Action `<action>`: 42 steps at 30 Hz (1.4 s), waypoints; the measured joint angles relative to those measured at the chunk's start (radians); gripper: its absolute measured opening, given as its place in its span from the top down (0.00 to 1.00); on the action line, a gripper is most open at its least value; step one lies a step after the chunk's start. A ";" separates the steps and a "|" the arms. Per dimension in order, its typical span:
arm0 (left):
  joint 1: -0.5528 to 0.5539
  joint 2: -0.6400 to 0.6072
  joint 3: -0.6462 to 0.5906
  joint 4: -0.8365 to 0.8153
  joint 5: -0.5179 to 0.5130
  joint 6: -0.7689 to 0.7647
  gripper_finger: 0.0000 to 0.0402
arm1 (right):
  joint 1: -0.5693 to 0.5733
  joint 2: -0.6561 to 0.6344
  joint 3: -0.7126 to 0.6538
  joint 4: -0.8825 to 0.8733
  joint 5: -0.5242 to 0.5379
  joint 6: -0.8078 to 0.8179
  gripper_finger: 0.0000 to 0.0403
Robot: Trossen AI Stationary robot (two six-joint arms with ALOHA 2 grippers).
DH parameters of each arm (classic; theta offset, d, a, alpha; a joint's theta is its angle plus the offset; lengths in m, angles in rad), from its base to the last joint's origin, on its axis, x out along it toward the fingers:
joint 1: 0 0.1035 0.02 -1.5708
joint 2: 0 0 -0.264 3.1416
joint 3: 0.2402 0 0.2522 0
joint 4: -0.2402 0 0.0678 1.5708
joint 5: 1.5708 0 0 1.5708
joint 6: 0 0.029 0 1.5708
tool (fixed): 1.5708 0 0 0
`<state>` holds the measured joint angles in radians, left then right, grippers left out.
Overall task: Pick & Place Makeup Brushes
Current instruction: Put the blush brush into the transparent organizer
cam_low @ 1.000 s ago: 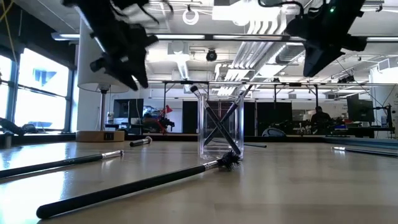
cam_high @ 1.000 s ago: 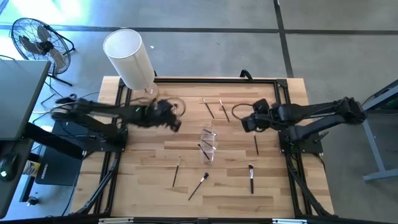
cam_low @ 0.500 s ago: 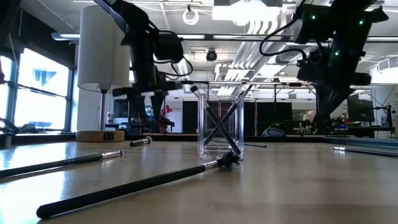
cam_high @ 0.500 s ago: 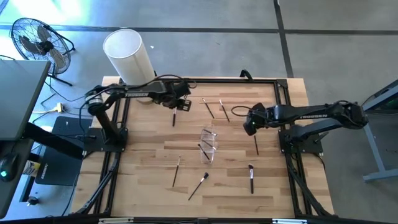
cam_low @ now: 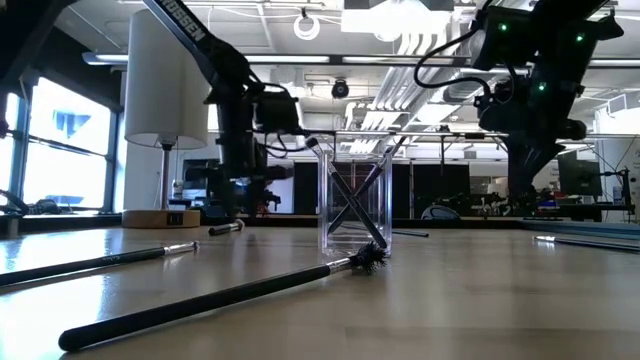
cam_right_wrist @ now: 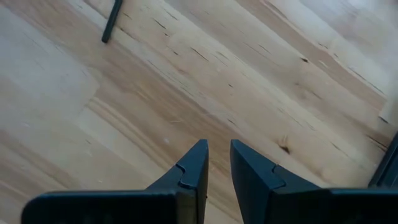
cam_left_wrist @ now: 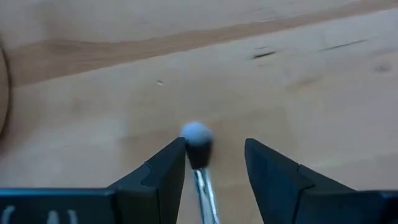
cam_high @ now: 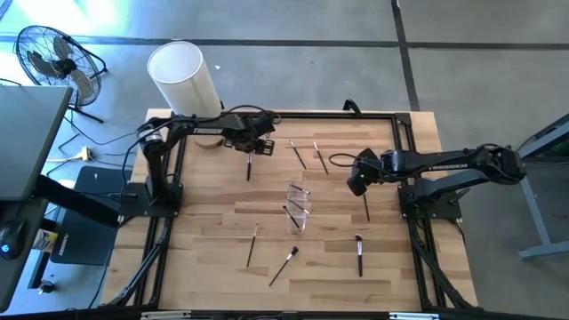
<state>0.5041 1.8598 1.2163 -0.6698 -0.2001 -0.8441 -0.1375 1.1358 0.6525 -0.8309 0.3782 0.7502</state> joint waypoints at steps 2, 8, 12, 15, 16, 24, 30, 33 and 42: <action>0.000 0.022 0.000 0.009 -0.010 -0.003 0.59 | 0.000 0.000 0.000 0.002 0.000 -0.014 0.84; 0.000 0.055 0.002 0.011 -0.005 -0.014 0.61 | 0.000 0.000 0.001 0.002 0.000 -0.019 0.85; -0.001 0.063 0.003 0.024 -0.005 -0.023 0.76 | 0.000 0.000 0.001 0.002 0.000 -0.019 0.84; -0.002 0.064 0.003 0.035 -0.015 -0.025 0.94 | 0.000 0.000 0.001 0.002 0.000 -0.021 0.84; -0.002 0.064 0.003 0.035 -0.016 -0.025 0.96 | 0.000 0.000 0.001 0.003 0.000 -0.027 0.85; -0.025 0.048 0.044 0.000 0.079 0.034 0.98 | 0.000 0.000 0.001 0.006 0.004 -0.036 0.84; -0.125 -0.069 0.150 -0.003 0.074 0.118 0.99 | 0.001 0.000 0.001 0.006 0.004 -0.018 0.84; -0.159 -0.125 0.175 0.065 0.035 0.159 0.99 | 0.001 0.000 0.001 0.006 0.004 -0.014 0.84; -0.204 -0.299 0.017 0.550 0.042 0.268 1.00 | 0.001 0.000 0.001 0.006 -0.009 0.019 0.84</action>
<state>0.3005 1.5603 1.2334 -0.1197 -0.1582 -0.5764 -0.1368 1.1362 0.6533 -0.8248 0.3690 0.7696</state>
